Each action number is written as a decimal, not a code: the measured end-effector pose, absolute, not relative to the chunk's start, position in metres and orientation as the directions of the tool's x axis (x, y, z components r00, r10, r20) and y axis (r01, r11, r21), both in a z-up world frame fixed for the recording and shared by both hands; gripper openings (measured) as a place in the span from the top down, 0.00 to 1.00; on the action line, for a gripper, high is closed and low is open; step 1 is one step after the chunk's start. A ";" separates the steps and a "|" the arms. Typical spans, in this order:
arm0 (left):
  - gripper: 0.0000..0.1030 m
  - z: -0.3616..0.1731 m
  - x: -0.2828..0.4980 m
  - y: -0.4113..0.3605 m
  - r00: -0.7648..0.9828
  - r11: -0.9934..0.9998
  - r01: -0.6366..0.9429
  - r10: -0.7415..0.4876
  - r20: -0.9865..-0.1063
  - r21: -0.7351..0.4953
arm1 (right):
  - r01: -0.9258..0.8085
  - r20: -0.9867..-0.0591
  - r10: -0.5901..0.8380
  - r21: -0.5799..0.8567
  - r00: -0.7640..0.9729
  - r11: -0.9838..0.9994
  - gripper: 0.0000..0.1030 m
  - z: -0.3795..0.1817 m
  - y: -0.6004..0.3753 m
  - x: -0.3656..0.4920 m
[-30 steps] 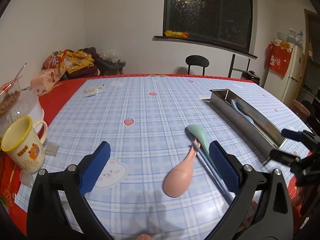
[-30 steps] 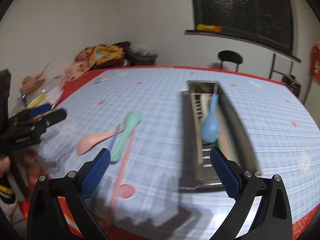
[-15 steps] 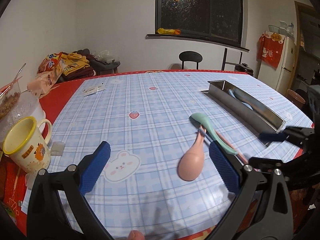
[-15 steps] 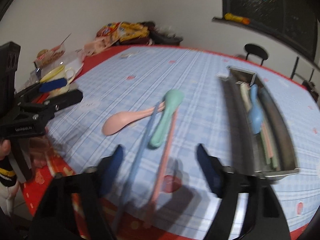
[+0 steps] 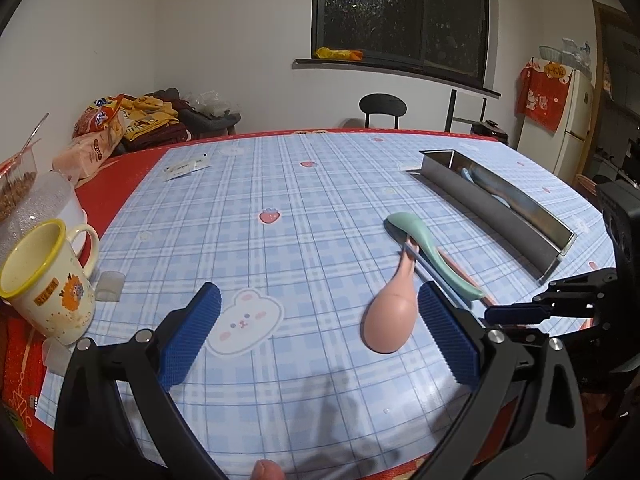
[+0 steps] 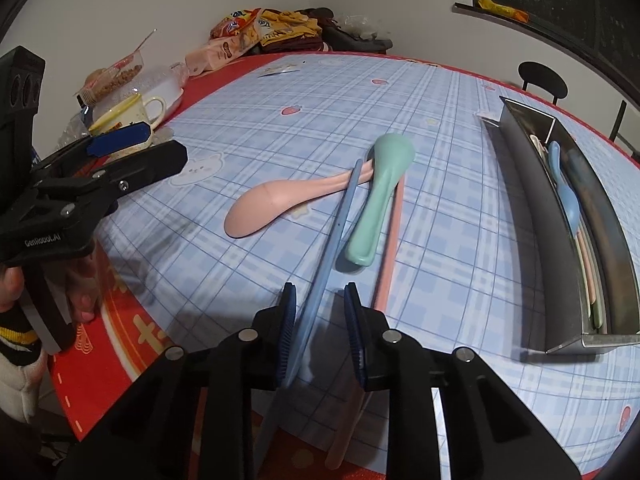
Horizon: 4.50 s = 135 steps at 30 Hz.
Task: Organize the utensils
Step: 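Close the right tool on a blue chopstick while the left tool grasps the pink spoon, then lift the pink spoon with the left tool while the right tool holds the blue chopstick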
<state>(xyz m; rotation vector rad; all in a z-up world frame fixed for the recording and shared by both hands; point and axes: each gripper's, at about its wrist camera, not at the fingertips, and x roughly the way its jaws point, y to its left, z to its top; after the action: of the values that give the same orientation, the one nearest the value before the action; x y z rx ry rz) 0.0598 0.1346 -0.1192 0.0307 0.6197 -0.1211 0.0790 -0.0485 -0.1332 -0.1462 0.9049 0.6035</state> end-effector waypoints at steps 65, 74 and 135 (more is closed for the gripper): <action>0.59 -0.156 0.114 0.033 0.611 0.813 0.486 -0.055 -0.789 0.320 | -0.407 -0.728 0.511 0.340 0.457 0.848 0.94 -0.142 -0.091 0.098; 0.68 -0.157 0.118 0.029 0.613 0.806 0.482 -0.030 -0.789 0.344 | -0.405 -0.724 0.523 0.356 0.450 0.842 0.94 -0.142 -0.093 0.099; 0.84 -0.157 0.121 0.137 0.587 0.978 0.208 -0.148 -0.796 -0.028 | -0.408 -0.720 0.538 0.374 0.439 0.833 0.94 -0.142 -0.091 0.099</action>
<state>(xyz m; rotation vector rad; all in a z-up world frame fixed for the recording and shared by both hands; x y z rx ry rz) 0.1211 0.1369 -0.1573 0.0701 0.9204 -0.2071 0.0987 -0.0909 -0.1417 0.1529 0.9493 0.5903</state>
